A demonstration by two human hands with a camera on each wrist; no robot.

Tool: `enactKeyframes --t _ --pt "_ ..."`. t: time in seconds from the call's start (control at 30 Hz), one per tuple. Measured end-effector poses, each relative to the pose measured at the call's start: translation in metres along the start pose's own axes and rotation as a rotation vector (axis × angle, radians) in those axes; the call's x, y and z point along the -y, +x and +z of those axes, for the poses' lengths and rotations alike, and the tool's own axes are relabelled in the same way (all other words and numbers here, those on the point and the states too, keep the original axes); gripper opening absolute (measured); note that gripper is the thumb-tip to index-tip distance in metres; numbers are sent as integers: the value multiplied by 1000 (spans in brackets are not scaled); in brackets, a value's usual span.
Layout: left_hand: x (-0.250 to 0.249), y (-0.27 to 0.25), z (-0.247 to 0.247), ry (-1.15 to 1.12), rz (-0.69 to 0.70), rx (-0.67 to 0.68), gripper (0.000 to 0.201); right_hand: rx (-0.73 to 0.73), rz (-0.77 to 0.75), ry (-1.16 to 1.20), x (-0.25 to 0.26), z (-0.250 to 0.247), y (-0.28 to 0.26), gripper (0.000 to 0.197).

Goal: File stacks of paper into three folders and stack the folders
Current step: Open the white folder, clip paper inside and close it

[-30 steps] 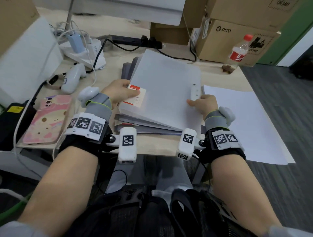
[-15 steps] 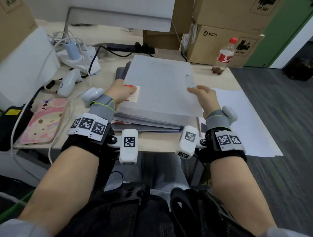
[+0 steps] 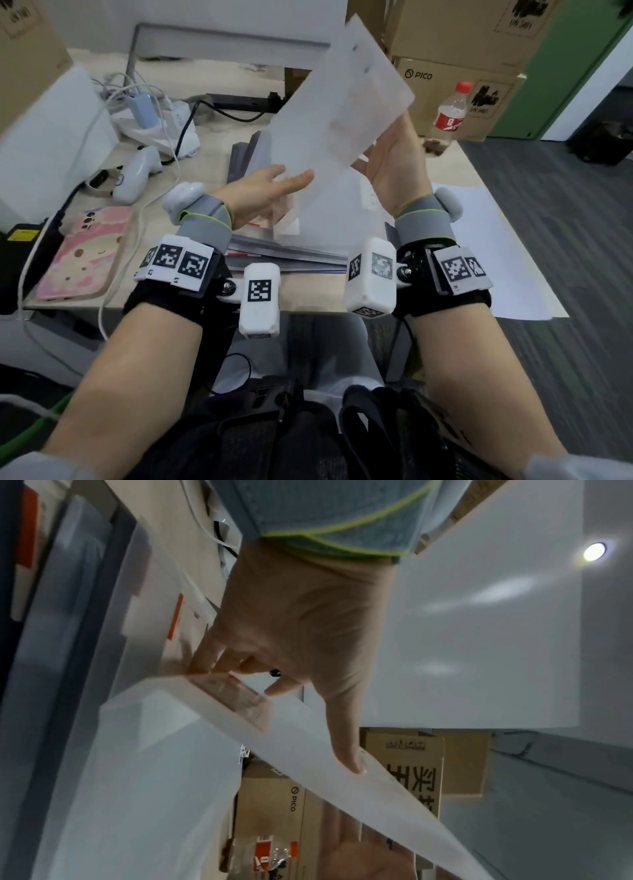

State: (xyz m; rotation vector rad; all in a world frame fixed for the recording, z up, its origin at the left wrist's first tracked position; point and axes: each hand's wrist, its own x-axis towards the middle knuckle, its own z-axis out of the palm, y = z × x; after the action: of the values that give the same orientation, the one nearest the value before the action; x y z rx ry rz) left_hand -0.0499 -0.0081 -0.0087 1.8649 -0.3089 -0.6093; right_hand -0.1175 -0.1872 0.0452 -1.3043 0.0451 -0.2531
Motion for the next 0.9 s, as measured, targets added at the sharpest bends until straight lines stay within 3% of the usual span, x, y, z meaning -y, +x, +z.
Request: enactKeyframes --t 0.17,0.27,0.4,0.53,0.67,0.77,0.9 --pt "1 -10 -13 -118 35 72 135 178 -8 -225 5 42 12 52" --pt "3 -24 -26 -156 120 92 132 302 -11 -373 0 68 17 51" --pt "3 -53 -50 -239 287 48 121 391 33 -498 -22 102 23 65" --pt "8 -79 -73 -458 392 -133 85 391 70 -604 -49 122 27 67" --pt "20 -91 -97 -777 404 -461 71 348 190 -699 -74 125 26 72" --pt "35 -97 -112 -742 355 -686 56 253 272 -897 -90 122 27 82" --pt "56 -97 -120 -637 244 -849 38 205 381 -1146 -92 122 27 89"
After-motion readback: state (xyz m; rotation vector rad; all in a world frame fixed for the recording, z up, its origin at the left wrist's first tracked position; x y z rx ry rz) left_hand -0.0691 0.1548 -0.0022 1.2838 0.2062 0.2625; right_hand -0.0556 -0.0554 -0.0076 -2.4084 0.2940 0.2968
